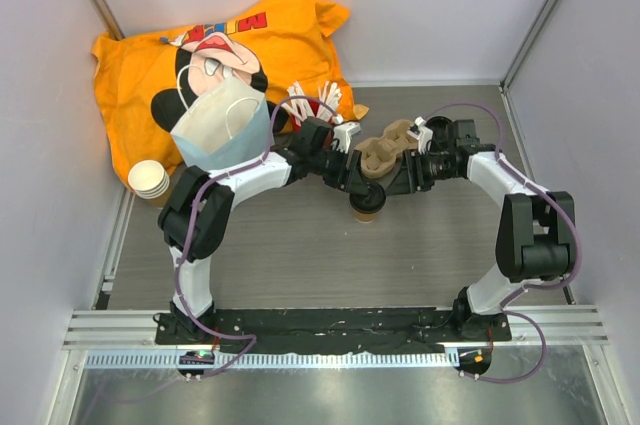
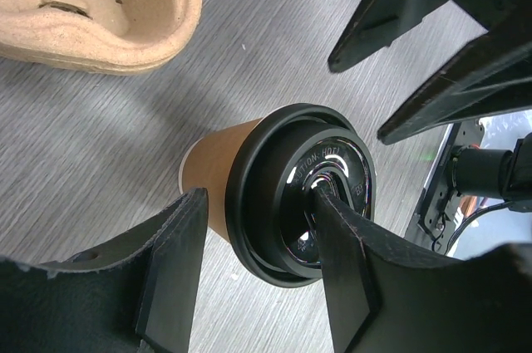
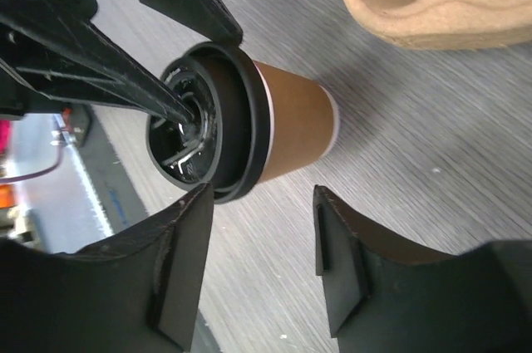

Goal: Pack the takeout coffee

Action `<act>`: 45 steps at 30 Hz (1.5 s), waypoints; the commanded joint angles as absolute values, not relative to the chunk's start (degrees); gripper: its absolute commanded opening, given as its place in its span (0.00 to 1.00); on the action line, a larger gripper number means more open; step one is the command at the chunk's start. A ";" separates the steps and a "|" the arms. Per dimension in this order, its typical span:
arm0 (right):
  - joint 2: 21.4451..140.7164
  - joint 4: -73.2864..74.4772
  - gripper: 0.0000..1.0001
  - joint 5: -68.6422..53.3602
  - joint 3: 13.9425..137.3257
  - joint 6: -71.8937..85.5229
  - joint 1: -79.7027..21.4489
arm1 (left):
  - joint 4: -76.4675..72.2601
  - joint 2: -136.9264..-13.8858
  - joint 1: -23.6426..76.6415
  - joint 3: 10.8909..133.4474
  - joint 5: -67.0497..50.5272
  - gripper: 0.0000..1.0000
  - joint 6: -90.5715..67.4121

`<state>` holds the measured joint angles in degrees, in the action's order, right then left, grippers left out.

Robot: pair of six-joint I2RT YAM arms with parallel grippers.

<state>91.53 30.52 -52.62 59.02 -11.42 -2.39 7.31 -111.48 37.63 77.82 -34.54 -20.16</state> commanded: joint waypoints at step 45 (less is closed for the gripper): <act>95.36 27.51 0.35 -39.56 57.13 -13.10 -8.61 | 23.11 -118.30 41.40 79.63 -20.57 0.51 -10.02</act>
